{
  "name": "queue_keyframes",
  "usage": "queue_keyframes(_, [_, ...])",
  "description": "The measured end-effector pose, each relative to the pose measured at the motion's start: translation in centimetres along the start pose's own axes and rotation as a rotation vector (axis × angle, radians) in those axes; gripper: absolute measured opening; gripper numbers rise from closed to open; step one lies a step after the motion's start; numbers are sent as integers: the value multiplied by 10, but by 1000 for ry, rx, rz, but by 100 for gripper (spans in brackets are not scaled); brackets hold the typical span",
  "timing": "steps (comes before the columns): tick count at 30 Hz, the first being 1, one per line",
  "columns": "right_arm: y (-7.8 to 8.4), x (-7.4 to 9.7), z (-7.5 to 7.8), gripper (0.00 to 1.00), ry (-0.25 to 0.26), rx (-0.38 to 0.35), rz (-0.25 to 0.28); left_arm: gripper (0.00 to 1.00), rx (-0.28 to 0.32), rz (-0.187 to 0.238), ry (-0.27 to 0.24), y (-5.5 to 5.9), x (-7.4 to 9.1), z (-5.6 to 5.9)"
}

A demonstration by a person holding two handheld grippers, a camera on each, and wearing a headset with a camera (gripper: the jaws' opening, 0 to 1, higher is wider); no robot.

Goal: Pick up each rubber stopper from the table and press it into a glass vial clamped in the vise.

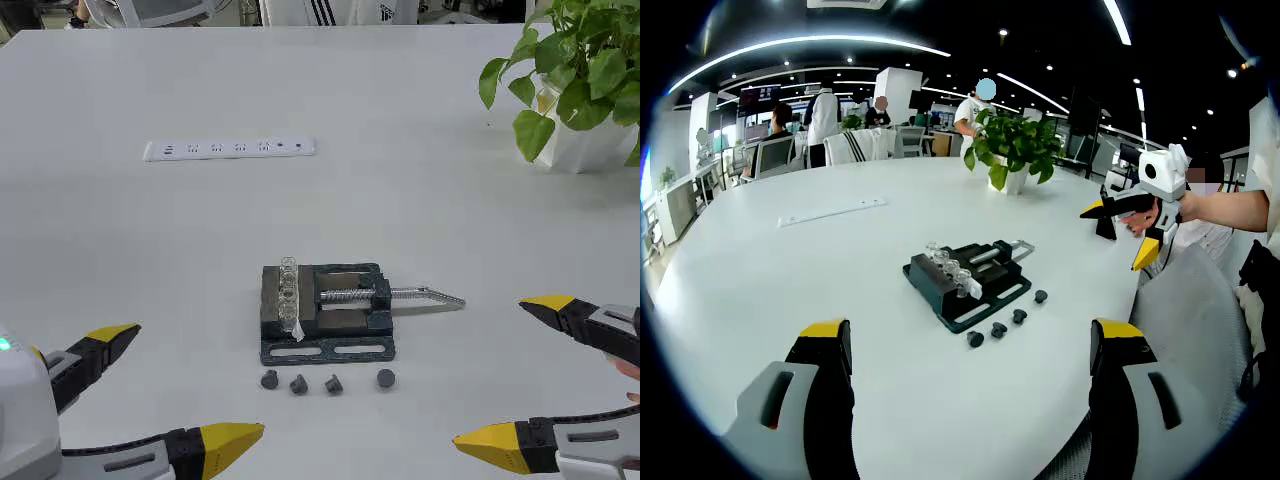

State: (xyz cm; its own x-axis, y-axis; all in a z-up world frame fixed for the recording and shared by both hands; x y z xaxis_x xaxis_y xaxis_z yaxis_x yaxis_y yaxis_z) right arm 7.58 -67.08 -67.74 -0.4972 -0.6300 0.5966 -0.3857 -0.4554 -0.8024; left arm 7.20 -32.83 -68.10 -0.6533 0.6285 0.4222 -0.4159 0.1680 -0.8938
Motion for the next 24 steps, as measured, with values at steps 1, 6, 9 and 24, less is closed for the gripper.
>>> queue_keyframes(1, [0, 0, 0, 96, -1, -1, -2, 99, 1, -1, -3, -1, 1, 0])
queue_keyframes(6, [-2, 3, 1, 95, 1, -6, 12, 99, 5, 5, -12, -4, 3, 1])
queue_keyframes(9, [-3, 4, 0, 95, 4, -11, 4, 99, 14, 7, -17, -7, 5, 1])
queue_keyframes(24, [-8, 10, 2, 95, 6, 9, -20, 99, -22, -13, 12, -17, 7, 3])
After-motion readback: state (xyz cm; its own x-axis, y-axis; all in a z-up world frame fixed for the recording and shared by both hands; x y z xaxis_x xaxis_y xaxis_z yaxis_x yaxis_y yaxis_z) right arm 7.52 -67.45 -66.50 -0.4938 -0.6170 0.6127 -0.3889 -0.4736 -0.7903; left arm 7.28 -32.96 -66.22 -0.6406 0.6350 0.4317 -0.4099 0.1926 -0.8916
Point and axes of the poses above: the centre of the closed fingertips' face, and the gripper's own axes: x roughly backward along the fingers, z roughly to its right, y roughly out of its underside, the point moved 9 cm from there along x, roughly backward along the fingers
